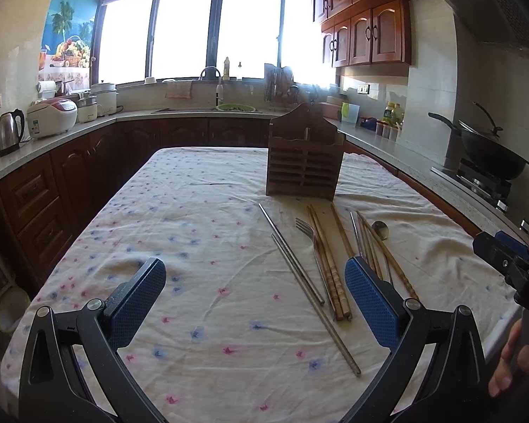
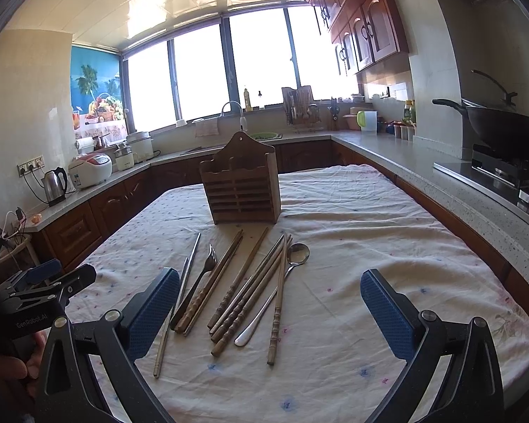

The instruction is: Organize utensils

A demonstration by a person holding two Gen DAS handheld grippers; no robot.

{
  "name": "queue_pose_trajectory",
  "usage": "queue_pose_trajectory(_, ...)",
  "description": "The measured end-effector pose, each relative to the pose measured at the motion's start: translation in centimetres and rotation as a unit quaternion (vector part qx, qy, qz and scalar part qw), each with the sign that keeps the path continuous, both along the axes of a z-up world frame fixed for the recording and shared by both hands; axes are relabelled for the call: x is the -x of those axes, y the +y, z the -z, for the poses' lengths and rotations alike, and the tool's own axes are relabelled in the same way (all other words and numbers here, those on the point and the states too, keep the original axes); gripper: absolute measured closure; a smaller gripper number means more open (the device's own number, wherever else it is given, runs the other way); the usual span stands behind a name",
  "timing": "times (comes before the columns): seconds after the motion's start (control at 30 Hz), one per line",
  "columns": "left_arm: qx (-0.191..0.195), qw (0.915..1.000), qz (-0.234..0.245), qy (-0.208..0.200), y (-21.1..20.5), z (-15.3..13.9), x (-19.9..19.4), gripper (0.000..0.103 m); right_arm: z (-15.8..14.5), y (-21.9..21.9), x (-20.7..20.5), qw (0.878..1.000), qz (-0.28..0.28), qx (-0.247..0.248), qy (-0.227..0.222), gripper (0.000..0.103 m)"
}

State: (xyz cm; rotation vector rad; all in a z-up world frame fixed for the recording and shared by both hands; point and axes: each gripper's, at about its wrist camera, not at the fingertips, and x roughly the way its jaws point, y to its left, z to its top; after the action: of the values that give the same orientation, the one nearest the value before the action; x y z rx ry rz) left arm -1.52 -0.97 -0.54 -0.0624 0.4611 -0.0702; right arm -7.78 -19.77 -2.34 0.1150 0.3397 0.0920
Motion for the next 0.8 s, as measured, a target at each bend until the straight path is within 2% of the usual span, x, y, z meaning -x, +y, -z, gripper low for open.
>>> queue_pose_trajectory(0.4, 0.023, 0.9987, 0.024, 0.037, -0.2, 0.1, -2.5, 0.000, -0.2, -0.2, -1.5, 1.000, -0.018, -0.008, 0.020, 0.000)
queue_pose_trajectory(0.57, 0.031, 0.9965, 0.047, 0.062, -0.9, -0.1, -5.1, 0.009, 0.0, -0.8, -3.2, 0.998, -0.029, -0.024, 0.045, 0.001)
queue_pose_trajectory(0.63, 0.036, 0.9951, 0.056, 0.073, -1.3, -0.1, -6.2, 0.013, 0.1, -1.0, -4.1, 0.997, -0.033, -0.030, 0.059, 0.004)
queue_pose_trajectory(0.8, 0.049, 0.9900, 0.078, 0.107, -2.2, 0.1, -9.0, 0.021, 0.5, -1.4, -6.7, 0.993, -0.047, -0.047, 0.099, 0.019)
